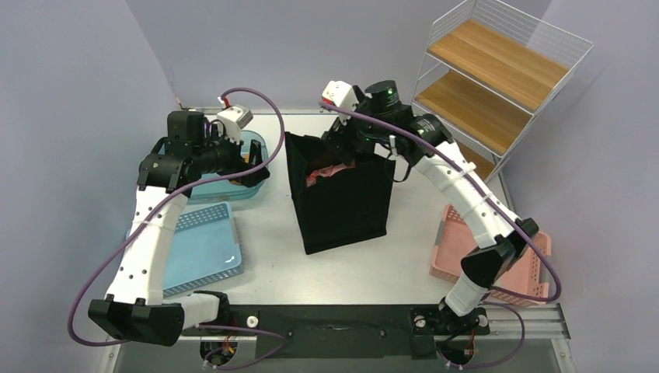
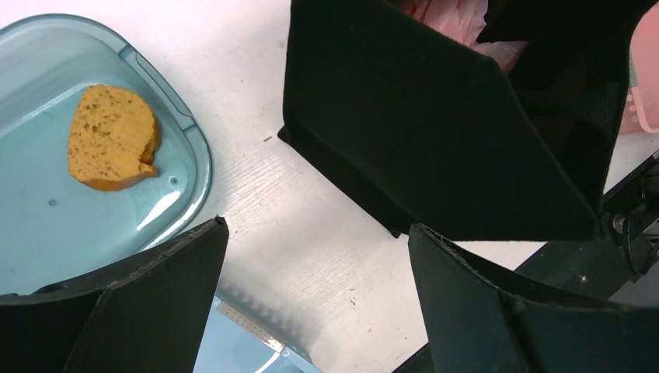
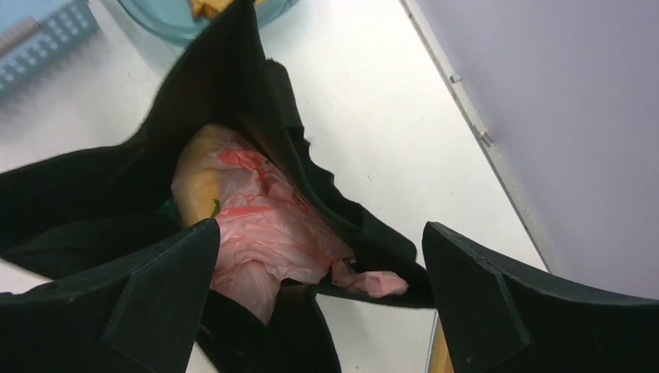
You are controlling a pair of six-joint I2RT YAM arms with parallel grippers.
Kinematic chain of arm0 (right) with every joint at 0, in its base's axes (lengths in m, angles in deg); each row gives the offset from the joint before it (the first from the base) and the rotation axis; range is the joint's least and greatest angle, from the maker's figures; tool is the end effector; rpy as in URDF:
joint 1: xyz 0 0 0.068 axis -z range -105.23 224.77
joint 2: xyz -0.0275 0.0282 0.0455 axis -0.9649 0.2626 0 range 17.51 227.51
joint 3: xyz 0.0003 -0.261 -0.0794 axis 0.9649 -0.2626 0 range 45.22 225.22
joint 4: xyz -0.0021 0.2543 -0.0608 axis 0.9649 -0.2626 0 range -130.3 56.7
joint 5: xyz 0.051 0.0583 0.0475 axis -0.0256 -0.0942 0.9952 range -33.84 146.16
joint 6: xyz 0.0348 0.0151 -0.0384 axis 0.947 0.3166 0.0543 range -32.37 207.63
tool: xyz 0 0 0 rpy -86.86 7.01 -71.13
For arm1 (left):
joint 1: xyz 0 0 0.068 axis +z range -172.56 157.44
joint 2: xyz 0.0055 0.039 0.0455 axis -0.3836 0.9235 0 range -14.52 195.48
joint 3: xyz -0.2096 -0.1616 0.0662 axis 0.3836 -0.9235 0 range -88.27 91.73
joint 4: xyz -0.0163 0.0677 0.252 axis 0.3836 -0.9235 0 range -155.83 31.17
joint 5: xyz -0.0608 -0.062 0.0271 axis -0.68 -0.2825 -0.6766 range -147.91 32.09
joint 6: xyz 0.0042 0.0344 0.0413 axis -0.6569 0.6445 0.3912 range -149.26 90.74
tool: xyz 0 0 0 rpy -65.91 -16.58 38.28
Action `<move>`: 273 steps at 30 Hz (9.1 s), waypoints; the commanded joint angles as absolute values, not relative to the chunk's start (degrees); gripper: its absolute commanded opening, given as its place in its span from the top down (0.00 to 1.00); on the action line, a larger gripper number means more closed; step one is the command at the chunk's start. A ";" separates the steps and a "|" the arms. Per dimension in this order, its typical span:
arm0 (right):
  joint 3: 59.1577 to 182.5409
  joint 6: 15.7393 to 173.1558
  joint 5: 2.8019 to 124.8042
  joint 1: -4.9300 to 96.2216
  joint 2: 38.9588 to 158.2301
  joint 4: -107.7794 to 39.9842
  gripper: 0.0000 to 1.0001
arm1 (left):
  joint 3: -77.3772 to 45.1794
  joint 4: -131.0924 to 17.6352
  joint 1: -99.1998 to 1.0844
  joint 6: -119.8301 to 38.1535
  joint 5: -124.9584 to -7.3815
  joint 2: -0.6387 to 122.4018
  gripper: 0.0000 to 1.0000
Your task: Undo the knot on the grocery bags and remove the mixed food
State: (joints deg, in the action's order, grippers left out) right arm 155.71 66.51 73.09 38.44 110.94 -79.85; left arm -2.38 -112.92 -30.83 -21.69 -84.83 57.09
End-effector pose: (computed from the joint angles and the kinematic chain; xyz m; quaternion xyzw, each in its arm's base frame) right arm 0.2730 0.2137 0.4530 -0.4757 0.7135 0.1919 0.4773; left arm 0.2358 -0.0506 0.4149 0.2192 0.8587 -0.2133 0.4112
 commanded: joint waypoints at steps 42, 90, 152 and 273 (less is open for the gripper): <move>155.25 78.40 60.75 38.17 113.55 -81.05 1.00 | -7.49 -104.10 -50.24 -1.07 -99.46 41.22 0.30; 165.13 93.02 81.87 39.28 114.20 -81.05 1.00 | -14.32 -83.40 -63.66 19.40 -79.97 69.37 0.19; 180.65 84.37 53.65 50.65 145.98 -8.29 1.00 | -1.20 -79.91 -38.14 -16.41 -78.08 43.94 1.00; 104.22 57.66 78.14 24.97 86.51 -36.95 1.00 | -37.69 -78.81 -39.21 -8.65 -100.43 32.49 0.42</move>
State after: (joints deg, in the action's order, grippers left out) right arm 103.82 57.22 77.96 25.19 89.94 -45.64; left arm -41.57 -85.49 -39.33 -8.59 -95.54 31.06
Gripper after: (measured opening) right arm 0.007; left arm 0.602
